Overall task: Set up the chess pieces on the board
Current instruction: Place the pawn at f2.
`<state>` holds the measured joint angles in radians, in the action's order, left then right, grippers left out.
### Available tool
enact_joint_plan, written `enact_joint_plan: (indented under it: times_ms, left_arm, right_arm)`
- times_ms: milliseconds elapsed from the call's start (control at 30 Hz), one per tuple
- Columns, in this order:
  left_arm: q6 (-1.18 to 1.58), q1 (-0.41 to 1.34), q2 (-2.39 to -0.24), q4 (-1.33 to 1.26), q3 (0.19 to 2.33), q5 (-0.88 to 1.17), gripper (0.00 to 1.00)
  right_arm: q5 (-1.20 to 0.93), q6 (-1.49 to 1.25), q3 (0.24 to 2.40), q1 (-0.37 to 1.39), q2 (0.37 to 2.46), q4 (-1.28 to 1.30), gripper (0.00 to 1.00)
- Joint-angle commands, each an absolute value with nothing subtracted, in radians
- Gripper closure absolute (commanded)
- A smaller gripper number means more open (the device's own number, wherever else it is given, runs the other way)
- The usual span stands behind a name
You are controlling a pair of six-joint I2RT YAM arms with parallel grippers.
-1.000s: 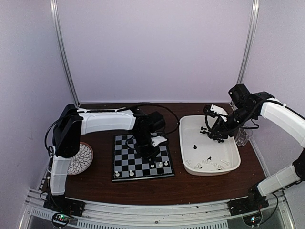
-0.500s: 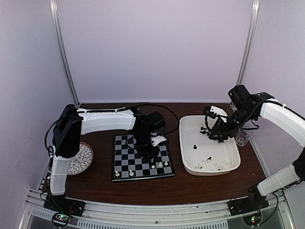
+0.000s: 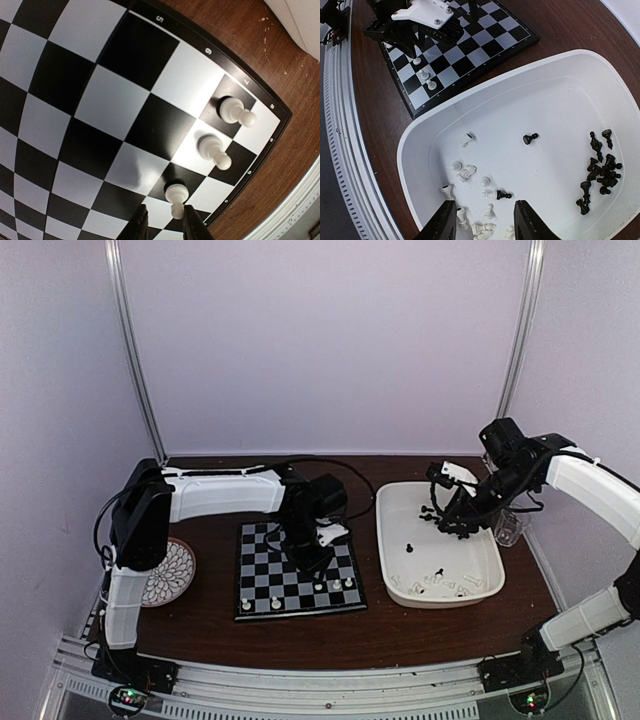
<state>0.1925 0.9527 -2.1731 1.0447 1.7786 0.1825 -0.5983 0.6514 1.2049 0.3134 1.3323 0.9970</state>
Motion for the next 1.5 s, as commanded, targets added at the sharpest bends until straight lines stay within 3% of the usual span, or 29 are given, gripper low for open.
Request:
enact_joint_plan:
  times_ms: [0, 833, 1133, 1467]
  left_arm:
    - [0.192, 0.959, -2.182, 1.036, 1.795, 0.177, 0.75]
    - [0.203, 0.966, -2.206, 1.025, 1.801, 0.187, 0.74]
    - [0.207, 0.967, -2.186, 0.977, 1.78, 0.279, 0.65]
    - [0.207, 0.965, -2.121, 0.979, 1.783, 0.216, 0.63]
  right_arm:
    - [-0.586, 0.657, 1.192, 0.308, 1.301, 0.987, 0.57]
    - [-0.591, 0.658, 1.185, 0.308, 1.301, 0.982, 0.57]
    - [-0.593, 0.657, 1.19, 0.307, 1.304, 0.984, 0.58]
    - [-0.588, 0.643, 1.193, 0.306, 1.288, 0.992, 0.58]
